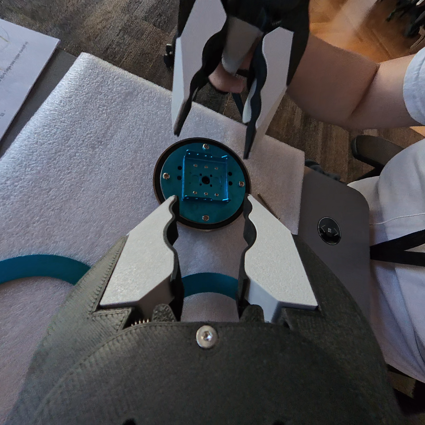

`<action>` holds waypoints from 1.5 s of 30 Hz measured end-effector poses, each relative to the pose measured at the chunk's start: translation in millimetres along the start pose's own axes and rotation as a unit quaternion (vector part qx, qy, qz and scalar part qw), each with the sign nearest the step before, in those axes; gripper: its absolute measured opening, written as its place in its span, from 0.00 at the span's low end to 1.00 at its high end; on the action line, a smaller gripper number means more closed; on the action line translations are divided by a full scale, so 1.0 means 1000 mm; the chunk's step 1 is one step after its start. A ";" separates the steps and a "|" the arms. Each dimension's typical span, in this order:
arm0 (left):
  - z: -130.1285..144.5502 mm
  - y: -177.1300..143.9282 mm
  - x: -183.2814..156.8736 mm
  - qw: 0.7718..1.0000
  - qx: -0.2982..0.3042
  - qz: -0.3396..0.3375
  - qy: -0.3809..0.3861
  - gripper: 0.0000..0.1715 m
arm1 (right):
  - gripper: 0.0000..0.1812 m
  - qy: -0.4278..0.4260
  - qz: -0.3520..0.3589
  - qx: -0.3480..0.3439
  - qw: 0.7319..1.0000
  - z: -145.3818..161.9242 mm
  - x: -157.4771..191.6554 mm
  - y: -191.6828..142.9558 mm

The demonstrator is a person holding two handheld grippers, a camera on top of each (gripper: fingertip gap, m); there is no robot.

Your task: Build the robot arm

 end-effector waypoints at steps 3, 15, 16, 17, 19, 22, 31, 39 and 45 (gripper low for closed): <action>-0.001 0.002 0.000 1.000 -0.005 -0.012 0.004 0.30 | 0.31 0.000 -0.012 0.020 1.000 0.008 -0.002 0.009; 0.003 0.002 0.002 0.998 0.005 -0.044 0.049 0.32 | 0.23 0.005 -0.024 0.028 0.999 0.012 0.000 0.019; 0.003 0.002 0.004 0.998 0.005 -0.049 0.049 0.33 | 0.23 0.005 -0.020 0.027 0.999 0.012 0.000 0.019; 0.004 0.001 0.005 0.997 0.004 -0.053 0.048 0.33 | 0.23 0.006 -0.014 0.028 0.999 0.012 0.000 0.019; 0.003 0.001 0.006 0.998 -0.001 -0.053 0.046 0.32 | 0.23 0.005 -0.002 0.030 1.000 0.011 0.001 0.019; 0.003 0.002 0.005 0.998 -0.010 -0.048 0.046 0.28 | 0.23 0.002 0.009 0.031 0.999 0.011 0.003 0.020; 0.002 0.002 0.005 0.999 -0.027 -0.032 0.026 0.21 | 0.23 0.014 0.035 0.042 0.998 0.010 0.005 0.020; 0.004 -0.025 0.006 0.997 -0.049 -0.054 0.022 0.37 | 0.23 0.010 0.038 0.019 0.999 0.011 0.006 0.021; 0.007 -0.037 0.007 0.996 -0.048 -0.071 0.019 0.38 | 0.25 0.003 0.026 -0.015 1.000 0.004 0.007 0.016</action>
Point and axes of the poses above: each gripper's, where its closed fingertips meet, y out along the fingers, z out of its underside, x = y × z across the jaws, the point moved 2 cm from there along -y, back along the fingers, and after that the axes turned 11 degrees about x, right-handed, at the moved point
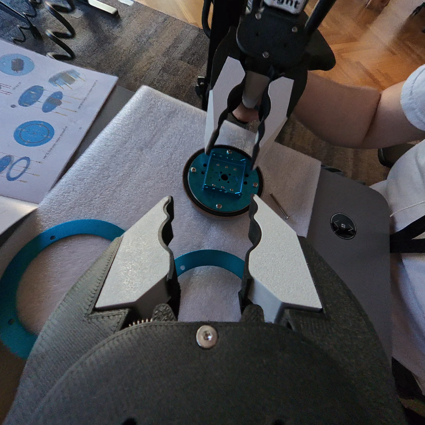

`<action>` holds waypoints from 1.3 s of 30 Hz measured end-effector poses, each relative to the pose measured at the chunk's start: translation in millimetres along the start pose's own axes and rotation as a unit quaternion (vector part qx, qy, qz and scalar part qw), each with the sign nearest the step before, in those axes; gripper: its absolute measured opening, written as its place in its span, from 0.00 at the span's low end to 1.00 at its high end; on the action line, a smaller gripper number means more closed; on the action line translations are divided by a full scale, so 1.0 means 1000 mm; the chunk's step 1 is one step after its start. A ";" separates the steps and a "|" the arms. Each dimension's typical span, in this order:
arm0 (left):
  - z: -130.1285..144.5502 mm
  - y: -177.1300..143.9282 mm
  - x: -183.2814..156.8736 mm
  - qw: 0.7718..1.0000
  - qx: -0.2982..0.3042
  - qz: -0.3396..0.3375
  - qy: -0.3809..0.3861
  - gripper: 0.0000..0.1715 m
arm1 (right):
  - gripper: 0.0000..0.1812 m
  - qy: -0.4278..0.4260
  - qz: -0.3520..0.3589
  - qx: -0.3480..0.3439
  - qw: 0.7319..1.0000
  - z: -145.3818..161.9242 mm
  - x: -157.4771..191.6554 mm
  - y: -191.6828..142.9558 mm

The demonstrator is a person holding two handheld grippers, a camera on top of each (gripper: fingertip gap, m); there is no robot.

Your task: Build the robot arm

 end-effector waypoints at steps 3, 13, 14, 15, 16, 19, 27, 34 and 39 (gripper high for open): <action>-0.009 -0.026 0.013 0.998 -0.031 -0.046 -0.010 0.36 | 0.30 0.008 -0.004 -0.016 1.000 -0.003 -0.001 -0.004; -0.021 -0.109 0.016 0.980 -0.127 -0.142 -0.065 0.34 | 0.30 0.017 -0.008 -0.006 1.000 -0.001 -0.003 -0.001; -0.021 -0.113 0.012 0.980 -0.128 -0.141 -0.063 0.34 | 0.30 0.018 -0.006 -0.004 1.000 -0.001 -0.003 -0.001; -0.021 -0.116 0.008 0.979 -0.129 -0.143 -0.060 0.34 | 0.30 0.019 -0.002 0.000 1.000 0.000 -0.002 0.000; -0.020 -0.119 0.004 0.979 -0.126 -0.147 -0.057 0.34 | 0.30 0.021 0.000 0.003 1.000 0.001 -0.002 0.001; -0.011 -0.121 -0.007 0.981 -0.102 -0.154 -0.057 0.34 | 0.30 0.027 0.007 -0.002 1.000 0.000 0.000 0.001; 0.054 -0.083 -0.036 0.989 0.040 -0.118 -0.078 0.33 | 0.31 0.017 0.078 -0.024 0.997 -0.017 0.014 -0.015; 0.099 -0.039 -0.051 0.977 0.205 -0.055 -0.002 0.27 | 0.32 0.011 0.087 -0.001 0.996 -0.011 0.042 -0.022; 0.099 -0.032 -0.051 0.978 0.204 -0.042 -0.011 0.16 | 0.32 0.024 0.090 -0.016 0.996 -0.005 0.049 -0.031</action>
Point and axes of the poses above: each gripper's, where its closed fingertips meet, y out along the fingers, z out of its underside, x = y × z across the jaws, the point moved 2 cm from there along -y, back along the fingers, and after that the axes turned 11 degrees about x, right-handed, at the moved point
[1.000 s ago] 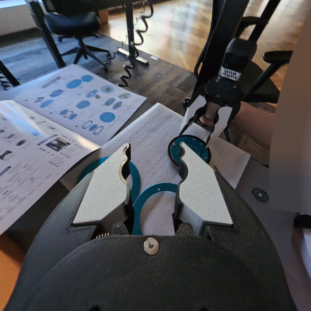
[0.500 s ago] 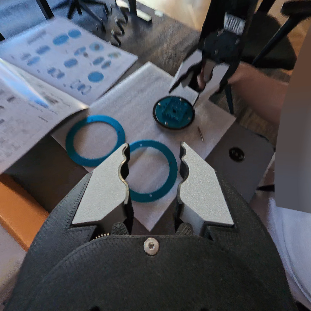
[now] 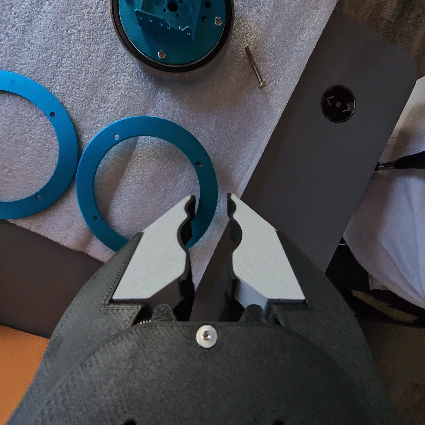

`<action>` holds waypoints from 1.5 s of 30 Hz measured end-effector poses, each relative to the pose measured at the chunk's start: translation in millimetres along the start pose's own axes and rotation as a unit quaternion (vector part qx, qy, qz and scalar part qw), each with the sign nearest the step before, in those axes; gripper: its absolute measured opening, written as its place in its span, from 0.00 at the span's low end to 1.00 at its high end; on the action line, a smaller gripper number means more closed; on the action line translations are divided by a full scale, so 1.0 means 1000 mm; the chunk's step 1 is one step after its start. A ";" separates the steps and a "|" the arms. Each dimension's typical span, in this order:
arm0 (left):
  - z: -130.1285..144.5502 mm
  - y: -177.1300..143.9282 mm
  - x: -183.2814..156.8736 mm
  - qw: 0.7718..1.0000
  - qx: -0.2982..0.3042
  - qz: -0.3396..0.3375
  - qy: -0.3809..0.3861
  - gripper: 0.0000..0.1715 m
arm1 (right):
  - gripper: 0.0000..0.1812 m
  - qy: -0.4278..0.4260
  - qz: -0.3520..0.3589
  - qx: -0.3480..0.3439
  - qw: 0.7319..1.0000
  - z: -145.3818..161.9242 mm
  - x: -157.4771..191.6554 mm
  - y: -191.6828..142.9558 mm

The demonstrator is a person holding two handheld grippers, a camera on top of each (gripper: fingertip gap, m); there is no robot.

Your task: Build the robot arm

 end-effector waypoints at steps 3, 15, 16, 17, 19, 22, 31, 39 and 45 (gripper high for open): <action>-0.002 0.004 0.000 1.000 -0.001 0.001 -0.012 0.13 | 0.32 0.003 -0.002 -0.001 1.000 0.002 -0.001 -0.004; -0.002 -0.001 0.003 0.998 -0.017 -0.009 -0.057 0.20 | 0.31 -0.003 -0.002 0.000 1.000 0.008 0.001 -0.012; 0.000 -0.005 0.003 0.997 -0.029 -0.008 -0.068 0.20 | 0.31 -0.002 -0.002 0.001 1.000 0.009 0.001 -0.013; 0.001 -0.009 0.004 0.996 -0.042 -0.006 -0.082 0.21 | 0.31 0.000 -0.001 0.002 1.000 0.010 0.001 -0.013; 0.007 -0.019 0.008 0.991 -0.066 -0.010 -0.115 0.21 | 0.31 0.003 -0.001 0.002 1.000 0.011 0.000 -0.014; 0.019 -0.032 0.017 0.977 -0.100 -0.014 -0.187 0.21 | 0.31 0.004 -0.009 0.002 1.000 0.010 -0.003 -0.010; 0.039 -0.043 0.023 0.950 -0.130 -0.039 -0.280 0.26 | 0.33 -0.041 -0.048 -0.007 0.998 -0.030 -0.001 0.011; 0.047 -0.033 0.014 0.950 -0.121 -0.055 -0.282 0.26 | 0.35 -0.103 -0.102 0.109 0.983 -0.042 -0.017 0.032; 0.036 -0.037 0.008 0.949 -0.158 -0.041 -0.269 0.24 | 0.33 -0.014 -0.132 0.084 0.988 -0.013 -0.045 0.033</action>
Point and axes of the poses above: each gripper's, where its closed fingertips meet, y out along the fingers, z out of its underside, x = y × z across the jaws, the point moved 2 cm from there along -y, back along the fingers, and after that the axes turned 11 degrees about x, right-handed, at the moved point
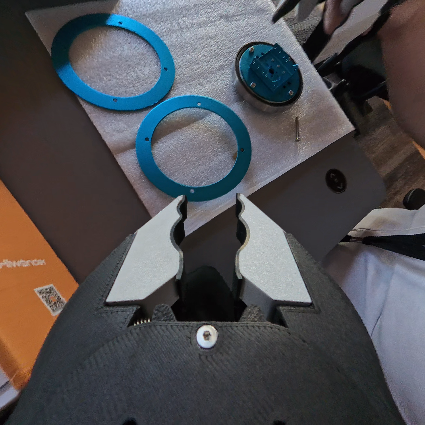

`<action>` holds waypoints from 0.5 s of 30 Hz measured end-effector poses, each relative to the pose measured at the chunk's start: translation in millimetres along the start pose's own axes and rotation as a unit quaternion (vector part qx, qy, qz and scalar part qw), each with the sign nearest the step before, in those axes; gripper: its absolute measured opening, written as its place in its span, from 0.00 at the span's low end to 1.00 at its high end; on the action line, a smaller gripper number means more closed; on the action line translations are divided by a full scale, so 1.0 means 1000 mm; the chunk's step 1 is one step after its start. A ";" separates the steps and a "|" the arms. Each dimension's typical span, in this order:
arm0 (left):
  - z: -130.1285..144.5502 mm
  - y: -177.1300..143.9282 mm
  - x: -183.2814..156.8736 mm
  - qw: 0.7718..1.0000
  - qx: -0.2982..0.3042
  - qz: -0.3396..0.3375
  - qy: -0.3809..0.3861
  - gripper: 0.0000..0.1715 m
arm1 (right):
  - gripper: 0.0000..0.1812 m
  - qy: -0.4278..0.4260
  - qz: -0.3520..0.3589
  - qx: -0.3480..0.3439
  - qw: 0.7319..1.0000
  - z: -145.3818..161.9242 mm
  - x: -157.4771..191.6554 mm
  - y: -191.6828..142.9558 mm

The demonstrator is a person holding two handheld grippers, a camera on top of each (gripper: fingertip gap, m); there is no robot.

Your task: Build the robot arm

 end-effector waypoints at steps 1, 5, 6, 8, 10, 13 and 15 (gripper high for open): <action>-0.005 0.001 -0.004 1.000 -0.003 0.006 0.010 0.24 | 0.32 0.010 -0.005 -0.008 1.000 0.004 -0.001 0.002; -0.042 0.009 -0.033 0.992 -0.041 0.042 0.113 0.29 | 0.32 0.015 0.005 -0.025 1.000 0.013 -0.001 0.008; -0.052 0.014 -0.041 0.987 -0.042 0.057 0.147 0.29 | 0.32 0.016 0.008 -0.027 0.999 0.014 -0.001 0.010; -0.070 0.030 -0.051 0.976 -0.032 0.079 0.203 0.34 | 0.29 0.013 0.016 -0.023 1.000 0.017 -0.002 0.013; -0.087 0.048 -0.058 0.967 -0.018 0.113 0.229 0.35 | 0.24 0.002 0.027 -0.013 1.000 0.021 -0.002 0.015; -0.105 0.072 -0.062 0.954 0.004 0.138 0.266 0.35 | 0.23 -0.003 0.027 -0.018 0.999 0.021 -0.002 0.015; -0.111 0.085 -0.064 0.945 0.023 0.146 0.292 0.35 | 0.23 -0.004 0.024 -0.021 0.999 0.022 -0.002 0.015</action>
Point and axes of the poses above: each gripper's, where its closed fingertips meet, y out along the fingers, z out of its underside, x = y × z across the jaws, the point moved 2 cm from there along -y, back along the fingers, and after that the axes turned 11 degrees about x, right-handed, at the moved point
